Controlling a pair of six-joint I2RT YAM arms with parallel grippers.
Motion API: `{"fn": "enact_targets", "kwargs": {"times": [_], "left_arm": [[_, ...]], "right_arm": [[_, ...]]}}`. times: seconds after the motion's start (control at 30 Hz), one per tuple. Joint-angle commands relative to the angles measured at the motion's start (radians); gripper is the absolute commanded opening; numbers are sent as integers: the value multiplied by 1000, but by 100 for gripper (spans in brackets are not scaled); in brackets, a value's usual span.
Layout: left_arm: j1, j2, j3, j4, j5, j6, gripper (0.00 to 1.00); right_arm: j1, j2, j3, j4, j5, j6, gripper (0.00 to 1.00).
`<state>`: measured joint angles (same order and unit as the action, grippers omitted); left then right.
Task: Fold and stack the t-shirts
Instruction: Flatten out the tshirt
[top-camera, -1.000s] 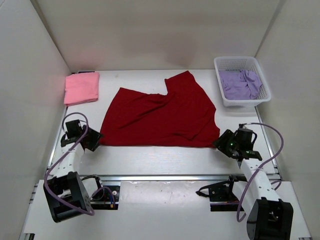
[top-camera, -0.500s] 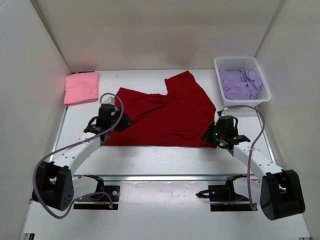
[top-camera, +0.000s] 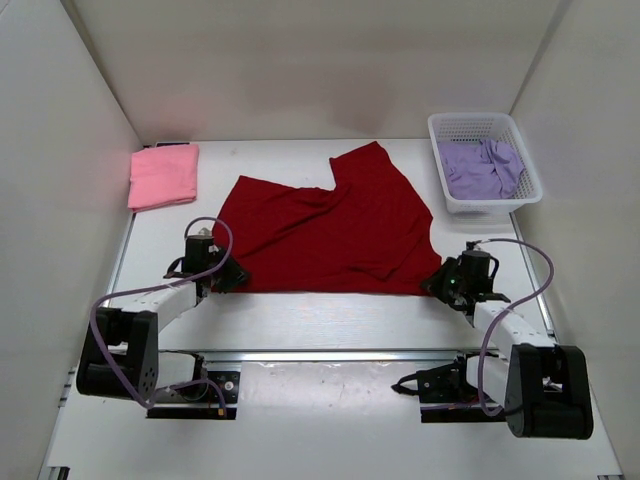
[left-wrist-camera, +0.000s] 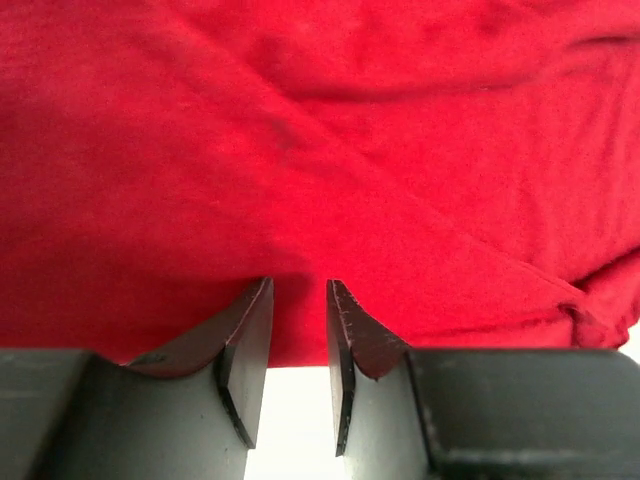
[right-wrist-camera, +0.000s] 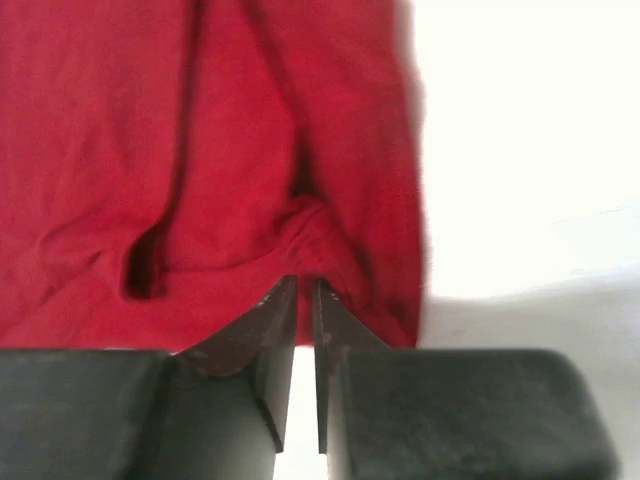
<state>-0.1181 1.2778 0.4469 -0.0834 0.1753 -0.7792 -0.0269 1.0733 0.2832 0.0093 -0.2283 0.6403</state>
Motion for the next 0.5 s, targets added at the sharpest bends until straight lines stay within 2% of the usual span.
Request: {"fn": "enact_targets", "kwargs": {"times": [0.0, 0.1, 0.23, 0.3, 0.47], "left_arm": [[-52, -60, 65, 36, 26, 3, 39], [-165, -100, 162, -2, -69, 38, 41], [-278, -78, 225, -12, -145, 72, 43], [-265, -35, 231, -12, -100, 77, 43], [-203, 41, 204, 30, -22, 69, 42]], "right_arm": [[56, -71, 82, -43, 27, -17, 13], [168, -107, 157, -86, 115, -44, 27], [223, 23, 191, -40, 72, -53, 38], [243, 80, 194, 26, 17, -31, 40], [275, 227, 253, 69, 17, -50, 42]]}}
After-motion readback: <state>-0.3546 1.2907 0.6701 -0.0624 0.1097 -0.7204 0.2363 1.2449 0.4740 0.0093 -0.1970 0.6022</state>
